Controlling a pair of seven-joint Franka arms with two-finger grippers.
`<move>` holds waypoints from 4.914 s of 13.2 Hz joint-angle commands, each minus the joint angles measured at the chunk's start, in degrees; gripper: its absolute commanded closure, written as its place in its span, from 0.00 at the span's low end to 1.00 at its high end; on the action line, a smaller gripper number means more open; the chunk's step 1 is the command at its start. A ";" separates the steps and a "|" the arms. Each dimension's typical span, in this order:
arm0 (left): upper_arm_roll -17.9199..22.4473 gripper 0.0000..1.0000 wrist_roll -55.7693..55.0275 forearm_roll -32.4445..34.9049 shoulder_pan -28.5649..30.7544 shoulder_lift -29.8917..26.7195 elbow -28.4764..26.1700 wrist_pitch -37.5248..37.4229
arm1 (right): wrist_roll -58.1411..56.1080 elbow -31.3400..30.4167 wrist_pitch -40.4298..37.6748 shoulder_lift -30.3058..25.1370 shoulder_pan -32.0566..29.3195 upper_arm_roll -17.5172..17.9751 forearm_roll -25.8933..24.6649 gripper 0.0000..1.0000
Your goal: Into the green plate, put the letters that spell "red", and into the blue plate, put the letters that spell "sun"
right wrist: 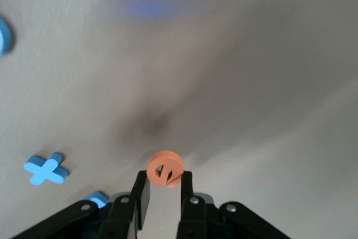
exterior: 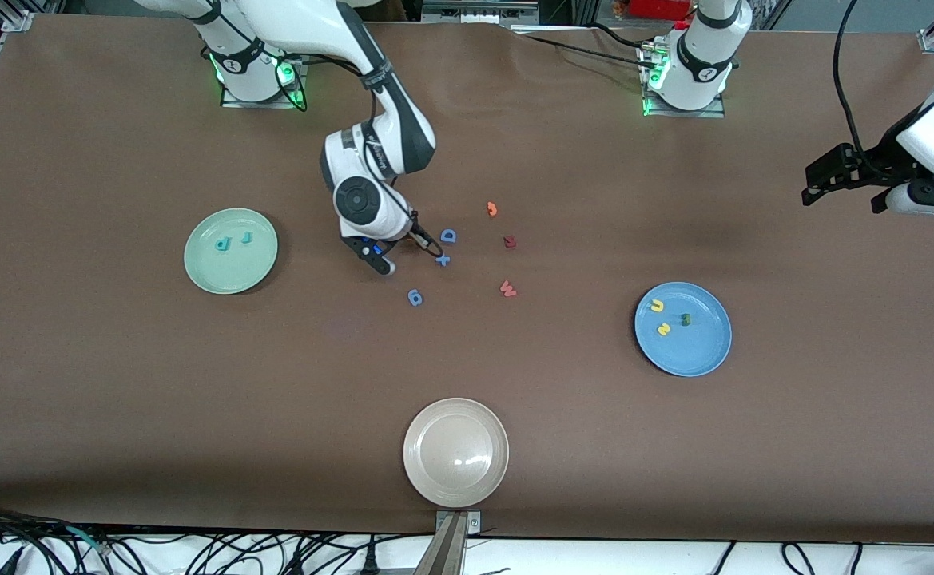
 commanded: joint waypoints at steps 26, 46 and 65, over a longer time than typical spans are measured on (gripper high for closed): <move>-0.16 0.00 -0.71 1.93 -0.69 -0.75 -0.79 0.00 | -62.87 -10.24 -3.13 3.91 -5.85 -28.42 -0.44 0.95; -0.16 0.00 -0.27 1.93 -0.61 -0.75 -0.79 0.00 | -62.52 8.28 -33.34 1.19 -4.88 -39.13 -1.32 0.02; -0.25 0.00 -0.45 2.02 -0.70 -0.13 0.09 0.09 | -63.04 23.77 -46.55 -2.23 -4.88 -46.09 -1.05 0.01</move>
